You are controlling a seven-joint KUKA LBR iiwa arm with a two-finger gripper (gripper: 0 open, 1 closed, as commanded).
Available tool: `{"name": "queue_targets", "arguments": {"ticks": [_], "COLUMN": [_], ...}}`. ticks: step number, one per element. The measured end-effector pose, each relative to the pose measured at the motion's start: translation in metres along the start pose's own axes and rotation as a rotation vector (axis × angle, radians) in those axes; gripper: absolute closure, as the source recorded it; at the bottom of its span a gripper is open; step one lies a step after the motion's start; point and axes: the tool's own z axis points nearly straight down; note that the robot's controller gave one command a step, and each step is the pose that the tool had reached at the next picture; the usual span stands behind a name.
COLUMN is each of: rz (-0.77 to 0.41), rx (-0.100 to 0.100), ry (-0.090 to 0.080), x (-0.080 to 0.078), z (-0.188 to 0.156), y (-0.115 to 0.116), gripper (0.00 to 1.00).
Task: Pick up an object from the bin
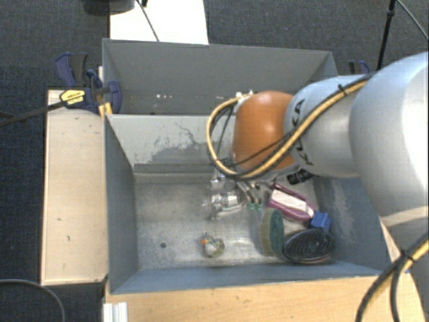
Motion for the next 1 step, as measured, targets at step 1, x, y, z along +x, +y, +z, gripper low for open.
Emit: {"name": "queue_targets", "arguments": {"ticks": [1], "rz": [-0.217], "rx": [0.001], "ry": [-0.002], "x": [-0.0031], "z": [-0.1742], "y": [-0.0045], "gripper": [1.00]}}
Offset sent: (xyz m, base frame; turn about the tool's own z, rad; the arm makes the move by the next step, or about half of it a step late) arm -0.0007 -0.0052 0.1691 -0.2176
